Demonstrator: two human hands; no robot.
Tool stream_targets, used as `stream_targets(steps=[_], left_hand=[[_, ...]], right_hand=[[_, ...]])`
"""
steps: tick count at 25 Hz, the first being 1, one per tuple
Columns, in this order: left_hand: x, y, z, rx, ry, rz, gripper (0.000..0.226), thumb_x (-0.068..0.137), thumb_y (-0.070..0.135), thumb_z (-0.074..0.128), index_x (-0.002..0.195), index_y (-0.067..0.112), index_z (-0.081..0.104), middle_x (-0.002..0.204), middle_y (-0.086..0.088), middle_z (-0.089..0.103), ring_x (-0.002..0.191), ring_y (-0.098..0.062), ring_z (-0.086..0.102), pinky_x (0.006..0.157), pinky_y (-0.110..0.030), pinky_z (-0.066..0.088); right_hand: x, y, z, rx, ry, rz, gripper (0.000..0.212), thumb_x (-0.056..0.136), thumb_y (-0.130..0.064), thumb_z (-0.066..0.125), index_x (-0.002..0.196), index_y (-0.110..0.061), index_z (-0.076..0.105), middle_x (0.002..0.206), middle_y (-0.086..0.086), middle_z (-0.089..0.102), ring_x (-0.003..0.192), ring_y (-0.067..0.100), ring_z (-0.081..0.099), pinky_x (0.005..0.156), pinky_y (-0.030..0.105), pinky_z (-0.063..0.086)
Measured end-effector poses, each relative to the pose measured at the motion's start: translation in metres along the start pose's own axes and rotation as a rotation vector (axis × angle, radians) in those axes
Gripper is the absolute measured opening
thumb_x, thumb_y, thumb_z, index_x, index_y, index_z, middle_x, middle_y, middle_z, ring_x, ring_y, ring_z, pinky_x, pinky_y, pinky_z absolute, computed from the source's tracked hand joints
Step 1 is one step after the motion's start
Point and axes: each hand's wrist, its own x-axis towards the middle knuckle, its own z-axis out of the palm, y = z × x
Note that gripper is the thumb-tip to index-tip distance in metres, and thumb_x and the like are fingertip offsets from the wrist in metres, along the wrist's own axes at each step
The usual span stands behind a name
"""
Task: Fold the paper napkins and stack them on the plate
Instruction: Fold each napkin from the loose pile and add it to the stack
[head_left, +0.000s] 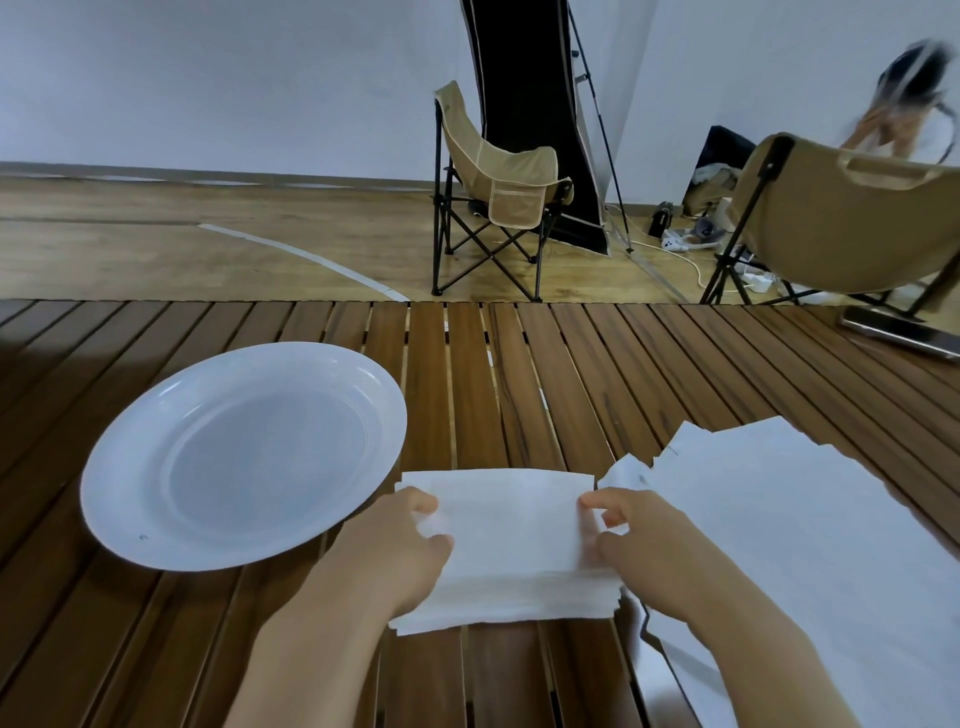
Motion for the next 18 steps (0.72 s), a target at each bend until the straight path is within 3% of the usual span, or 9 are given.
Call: stream_targets(steps=[5, 7, 10, 13, 15, 18], left_hand=[[-0.001, 0.001, -0.002, 0.008, 0.177, 0.016, 0.031, 0.097, 0.034, 0.046, 0.128, 0.035, 0.05, 0.133, 0.008, 0.048, 0.11, -0.009, 0.047, 0.089, -0.018, 0.036], [-0.005, 0.003, -0.002, -0.024, 0.257, 0.033, 0.028, 0.096, 0.033, 0.048, 0.124, 0.036, 0.053, 0.129, 0.007, 0.049, 0.099, -0.006, 0.042, 0.084, -0.015, 0.033], [-0.013, 0.004, -0.001, -0.062, 0.275, 0.061, 0.025, 0.095, 0.033, 0.05, 0.12, 0.038, 0.055, 0.127, 0.01, 0.05, 0.097, -0.004, 0.043, 0.084, -0.015, 0.032], [-0.013, 0.002, 0.0, -0.072, 0.24, 0.067, 0.025, 0.095, 0.034, 0.05, 0.12, 0.038, 0.055, 0.128, 0.012, 0.05, 0.106, -0.004, 0.046, 0.087, -0.016, 0.034], [-0.011, 0.0, -0.001, -0.077, 0.226, 0.064, 0.026, 0.096, 0.032, 0.05, 0.121, 0.036, 0.055, 0.127, 0.012, 0.051, 0.105, -0.003, 0.045, 0.086, -0.016, 0.033], [-0.008, -0.002, -0.002, -0.069, 0.229, 0.061, 0.026, 0.096, 0.032, 0.05, 0.121, 0.035, 0.055, 0.127, 0.011, 0.052, 0.105, -0.003, 0.046, 0.083, -0.015, 0.032]], right_hand=[[0.001, 0.009, -0.008, -0.277, 0.195, 0.194, 0.024, 0.095, -0.01, 0.042, 0.111, -0.017, 0.059, 0.121, 0.002, 0.049, 0.108, 0.021, 0.051, 0.094, 0.034, 0.044], [-0.004, 0.008, -0.009, -0.347, 0.085, 0.351, 0.019, 0.094, -0.009, 0.036, 0.099, -0.019, 0.052, 0.12, 0.001, 0.044, 0.119, 0.024, 0.043, 0.102, 0.041, 0.035], [-0.007, 0.005, -0.008, -0.306, -0.027, 0.466, 0.017, 0.095, -0.006, 0.029, 0.083, -0.015, 0.039, 0.118, 0.004, 0.037, 0.13, 0.03, 0.034, 0.106, 0.047, 0.028], [-0.01, 0.001, -0.011, -0.233, 0.038, 0.435, 0.024, 0.097, -0.006, 0.033, 0.076, -0.018, 0.036, 0.096, 0.001, 0.042, 0.109, 0.025, 0.043, 0.104, 0.043, 0.032], [-0.012, -0.002, -0.014, -0.239, 0.08, 0.385, 0.015, 0.098, -0.009, 0.036, 0.086, -0.018, 0.038, 0.081, -0.003, 0.038, 0.095, 0.02, 0.041, 0.103, 0.042, 0.032], [-0.014, -0.004, -0.016, -0.246, 0.117, 0.372, 0.009, 0.099, -0.011, 0.039, 0.094, -0.018, 0.037, 0.075, -0.005, 0.036, 0.087, 0.016, 0.041, 0.103, 0.042, 0.036]])
